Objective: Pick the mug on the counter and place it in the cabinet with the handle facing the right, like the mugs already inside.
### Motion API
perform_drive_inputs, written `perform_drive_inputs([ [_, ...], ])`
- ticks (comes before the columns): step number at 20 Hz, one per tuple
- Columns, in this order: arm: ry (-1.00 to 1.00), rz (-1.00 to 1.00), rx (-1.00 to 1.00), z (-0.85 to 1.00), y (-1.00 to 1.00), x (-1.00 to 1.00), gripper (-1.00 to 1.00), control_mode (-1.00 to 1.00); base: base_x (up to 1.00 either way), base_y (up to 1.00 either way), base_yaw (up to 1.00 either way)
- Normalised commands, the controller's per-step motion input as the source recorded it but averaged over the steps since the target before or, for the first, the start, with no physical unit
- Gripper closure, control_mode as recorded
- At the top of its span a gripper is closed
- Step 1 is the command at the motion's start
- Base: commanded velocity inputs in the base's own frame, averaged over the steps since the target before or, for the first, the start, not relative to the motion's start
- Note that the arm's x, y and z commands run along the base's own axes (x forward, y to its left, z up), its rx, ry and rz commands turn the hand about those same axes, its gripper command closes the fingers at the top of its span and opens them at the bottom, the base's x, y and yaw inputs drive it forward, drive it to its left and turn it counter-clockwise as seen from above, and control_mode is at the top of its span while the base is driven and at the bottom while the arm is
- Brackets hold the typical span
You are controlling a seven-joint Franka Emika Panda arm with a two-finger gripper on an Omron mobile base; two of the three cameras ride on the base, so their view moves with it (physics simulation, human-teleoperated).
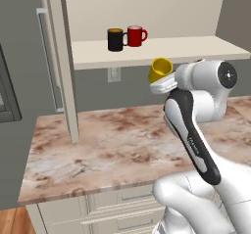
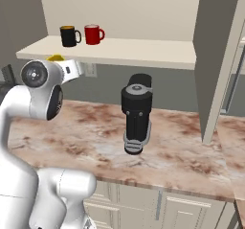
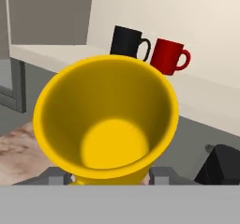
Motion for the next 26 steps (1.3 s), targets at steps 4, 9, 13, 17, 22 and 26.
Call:
perform_drive_inputs([
  [4,0.00,0.10,0.05,0.31,-0.17,0.00,1.00,-1.00,0.00,0.00,0.00],
  [9,0.00,0.10,0.05,0.30,-0.17,0.01,1.00,-1.00,0.00,0.00,0.00],
  [13,0.00,0.08,0.00,0.22,-0.13,0.10,1.00,-1.00,0.00,0.00,0.00],
  [17,0.00,0.04,0.00,0.16,-0.02,0.01,1.00,-1.00,0.00,0.00,0.00],
  [22,0.00,0.02,-0.01,0.23,-0.05,0.00,1.00,-1.00,0.00,0.00,0.00],
  [26,0.00,0.00,0.00,0.04,-0.18,0.03,1.00,-1.00,0.00,0.00,0.00],
])
